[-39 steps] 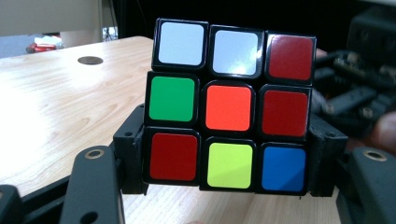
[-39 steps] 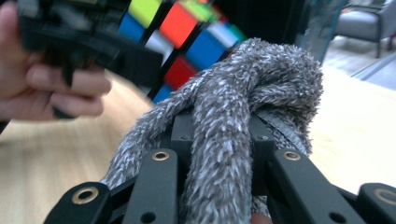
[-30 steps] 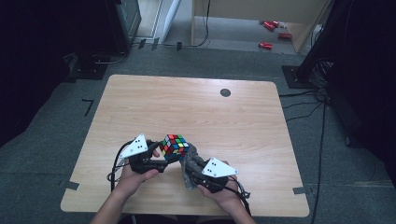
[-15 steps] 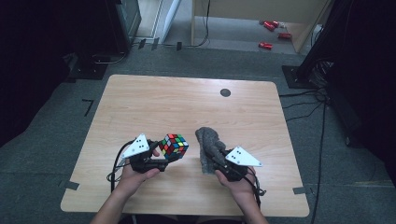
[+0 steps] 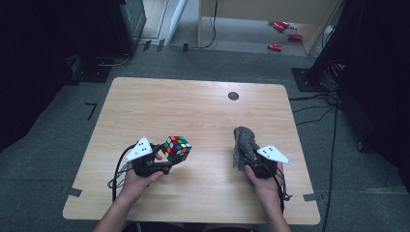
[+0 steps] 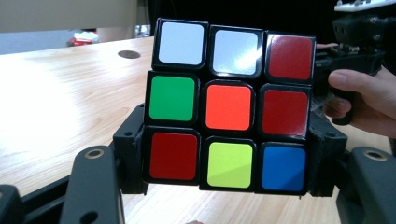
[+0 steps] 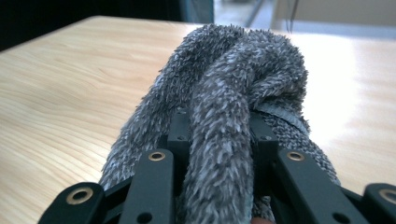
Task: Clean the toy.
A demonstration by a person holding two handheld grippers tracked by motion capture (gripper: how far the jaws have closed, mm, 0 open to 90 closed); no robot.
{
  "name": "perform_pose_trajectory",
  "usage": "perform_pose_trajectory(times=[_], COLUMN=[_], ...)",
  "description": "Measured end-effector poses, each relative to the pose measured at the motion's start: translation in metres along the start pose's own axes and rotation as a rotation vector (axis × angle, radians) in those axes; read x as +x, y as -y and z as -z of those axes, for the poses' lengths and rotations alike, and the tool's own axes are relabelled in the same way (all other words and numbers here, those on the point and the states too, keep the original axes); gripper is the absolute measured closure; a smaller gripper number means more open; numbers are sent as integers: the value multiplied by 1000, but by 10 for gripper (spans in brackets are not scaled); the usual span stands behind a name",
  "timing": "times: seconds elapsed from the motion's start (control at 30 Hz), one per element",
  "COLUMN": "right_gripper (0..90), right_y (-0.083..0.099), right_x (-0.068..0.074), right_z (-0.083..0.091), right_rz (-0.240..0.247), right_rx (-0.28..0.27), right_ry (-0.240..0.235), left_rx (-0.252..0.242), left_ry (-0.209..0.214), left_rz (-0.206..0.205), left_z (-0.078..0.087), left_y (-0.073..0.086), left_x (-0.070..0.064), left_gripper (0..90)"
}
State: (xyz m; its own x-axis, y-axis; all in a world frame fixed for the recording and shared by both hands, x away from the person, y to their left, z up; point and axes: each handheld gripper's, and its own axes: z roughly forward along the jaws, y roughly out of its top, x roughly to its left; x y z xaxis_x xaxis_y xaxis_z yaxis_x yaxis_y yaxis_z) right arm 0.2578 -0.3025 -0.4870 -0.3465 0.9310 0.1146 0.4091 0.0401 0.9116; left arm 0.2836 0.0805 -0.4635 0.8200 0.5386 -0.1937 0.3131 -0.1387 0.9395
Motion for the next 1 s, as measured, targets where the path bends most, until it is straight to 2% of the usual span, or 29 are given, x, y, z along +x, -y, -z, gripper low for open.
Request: perform_pose_trajectory(times=[0.1,0.4,0.63,0.73,0.8,1.0], right_gripper=[694,677,605,522,474,416], right_y=[4,14,20,18,14,6], right_x=[-5,-10,-14,-14,-13,-6], right_z=[-2,-12,-16,-15,-14,-9], right_rz=[-20,-24,-41,-53,-50,-31], right_rx=[28,101,130,93,77,20], right_ry=[17,46,56,11,-3,-49], left_rx=[-2,10,3,8,10,11], left_ry=[-5,-29,-31,-34,-34,-33], left_rz=[6,18,30,30,33,35], left_z=[1,1,2,2,1,1], left_y=[0,1,2,2,2,2], left_x=[1,4,6,6,6,7], left_gripper=[342,342,342,342,342,342])
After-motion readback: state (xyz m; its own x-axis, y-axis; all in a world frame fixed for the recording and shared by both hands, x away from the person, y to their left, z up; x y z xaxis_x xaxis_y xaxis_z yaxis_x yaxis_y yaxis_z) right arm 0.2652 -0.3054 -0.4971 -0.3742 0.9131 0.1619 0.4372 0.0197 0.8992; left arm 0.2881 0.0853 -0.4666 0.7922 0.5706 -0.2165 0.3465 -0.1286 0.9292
